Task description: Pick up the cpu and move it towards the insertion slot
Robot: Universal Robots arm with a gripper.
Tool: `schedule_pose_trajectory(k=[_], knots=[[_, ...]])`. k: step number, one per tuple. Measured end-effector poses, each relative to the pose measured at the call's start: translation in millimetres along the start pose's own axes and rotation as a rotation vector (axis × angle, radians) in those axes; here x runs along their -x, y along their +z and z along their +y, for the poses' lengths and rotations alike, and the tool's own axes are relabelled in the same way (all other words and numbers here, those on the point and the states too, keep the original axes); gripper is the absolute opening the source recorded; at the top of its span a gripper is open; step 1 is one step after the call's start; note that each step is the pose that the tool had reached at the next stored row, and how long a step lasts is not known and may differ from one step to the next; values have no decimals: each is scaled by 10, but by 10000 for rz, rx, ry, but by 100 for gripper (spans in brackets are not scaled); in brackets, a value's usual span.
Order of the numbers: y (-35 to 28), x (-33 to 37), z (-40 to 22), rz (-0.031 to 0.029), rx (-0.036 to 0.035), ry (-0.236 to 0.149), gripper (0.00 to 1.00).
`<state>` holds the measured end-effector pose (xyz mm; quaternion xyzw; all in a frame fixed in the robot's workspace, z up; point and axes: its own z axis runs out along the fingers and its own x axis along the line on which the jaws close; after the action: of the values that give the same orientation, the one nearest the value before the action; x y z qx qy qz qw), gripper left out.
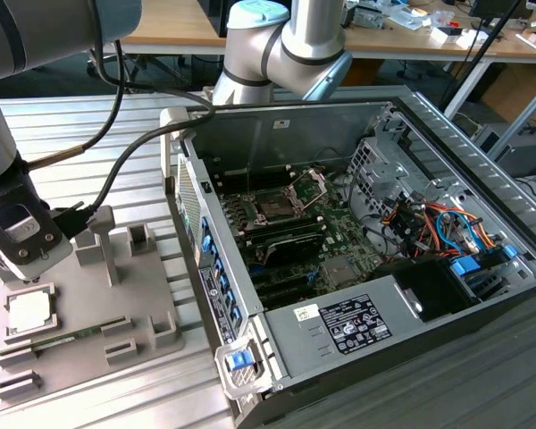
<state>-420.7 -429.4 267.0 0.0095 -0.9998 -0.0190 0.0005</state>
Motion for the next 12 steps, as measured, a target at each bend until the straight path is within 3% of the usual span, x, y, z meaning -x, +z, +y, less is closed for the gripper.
schedule_pose_trajectory(k=[12], knots=[[38, -4, -6, -1, 0, 0, 11]])
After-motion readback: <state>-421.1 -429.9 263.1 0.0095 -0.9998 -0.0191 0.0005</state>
